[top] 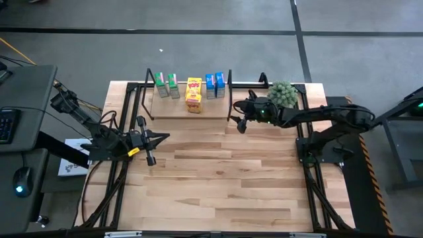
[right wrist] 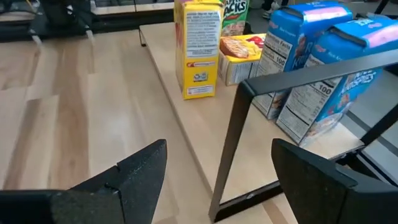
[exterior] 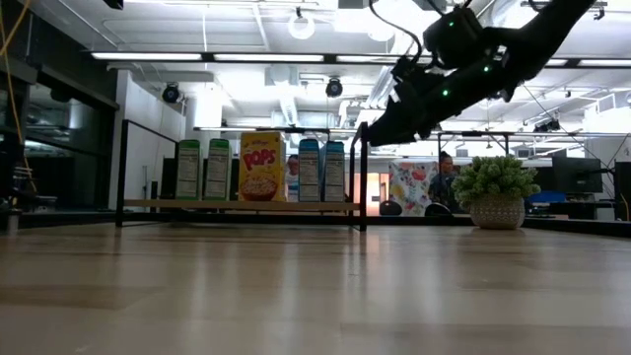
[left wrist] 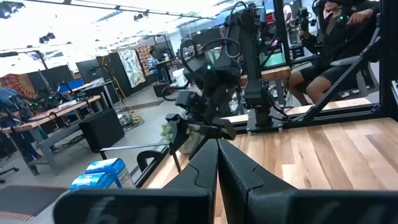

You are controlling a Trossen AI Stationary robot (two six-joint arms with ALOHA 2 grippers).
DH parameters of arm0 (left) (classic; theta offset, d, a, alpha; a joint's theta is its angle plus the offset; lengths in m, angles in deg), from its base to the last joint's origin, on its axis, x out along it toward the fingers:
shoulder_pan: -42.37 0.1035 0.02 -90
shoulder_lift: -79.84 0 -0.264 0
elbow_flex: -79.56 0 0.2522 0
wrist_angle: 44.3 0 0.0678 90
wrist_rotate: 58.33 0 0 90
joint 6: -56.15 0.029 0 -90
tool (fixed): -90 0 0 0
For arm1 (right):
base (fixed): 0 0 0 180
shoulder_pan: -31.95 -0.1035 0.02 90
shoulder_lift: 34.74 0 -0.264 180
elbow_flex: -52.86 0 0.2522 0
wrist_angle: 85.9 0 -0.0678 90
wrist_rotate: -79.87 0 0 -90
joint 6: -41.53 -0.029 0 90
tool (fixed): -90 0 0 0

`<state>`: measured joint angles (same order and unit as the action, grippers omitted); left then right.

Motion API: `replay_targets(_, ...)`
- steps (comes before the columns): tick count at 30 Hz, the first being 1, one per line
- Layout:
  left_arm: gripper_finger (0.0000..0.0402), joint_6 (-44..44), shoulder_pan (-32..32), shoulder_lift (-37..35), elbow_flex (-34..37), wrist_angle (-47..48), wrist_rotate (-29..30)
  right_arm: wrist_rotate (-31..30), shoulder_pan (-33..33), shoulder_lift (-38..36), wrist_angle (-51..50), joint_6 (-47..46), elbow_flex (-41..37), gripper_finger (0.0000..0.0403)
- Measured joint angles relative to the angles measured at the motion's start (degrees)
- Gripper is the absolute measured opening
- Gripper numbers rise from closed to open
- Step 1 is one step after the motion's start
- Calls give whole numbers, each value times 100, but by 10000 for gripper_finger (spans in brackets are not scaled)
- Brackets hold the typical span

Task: Stack cereal on shelf
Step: Adjust the shelf on the table

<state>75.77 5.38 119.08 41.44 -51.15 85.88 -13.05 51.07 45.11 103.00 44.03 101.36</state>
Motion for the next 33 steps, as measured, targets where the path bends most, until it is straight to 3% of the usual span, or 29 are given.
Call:
replay_targets(7, 3, 153, 2, 0, 0, -19, 28, 103, 4, 311, 378, 54, 2, 282)
replay_targets(12, 3, 155, 0, 0, 0, -16, 29, 558, 4, 313, 380, -90, 2, 282)
replay_targets(30, 3, 155, 0, 0, 0, -5, 57, 997, 0, 308, 373, -227, 2, 282)
replay_targets(33, 3, 60, 4, 1, 0, 141, 555, 984, -1, 308, 373, -227, 2, 282)
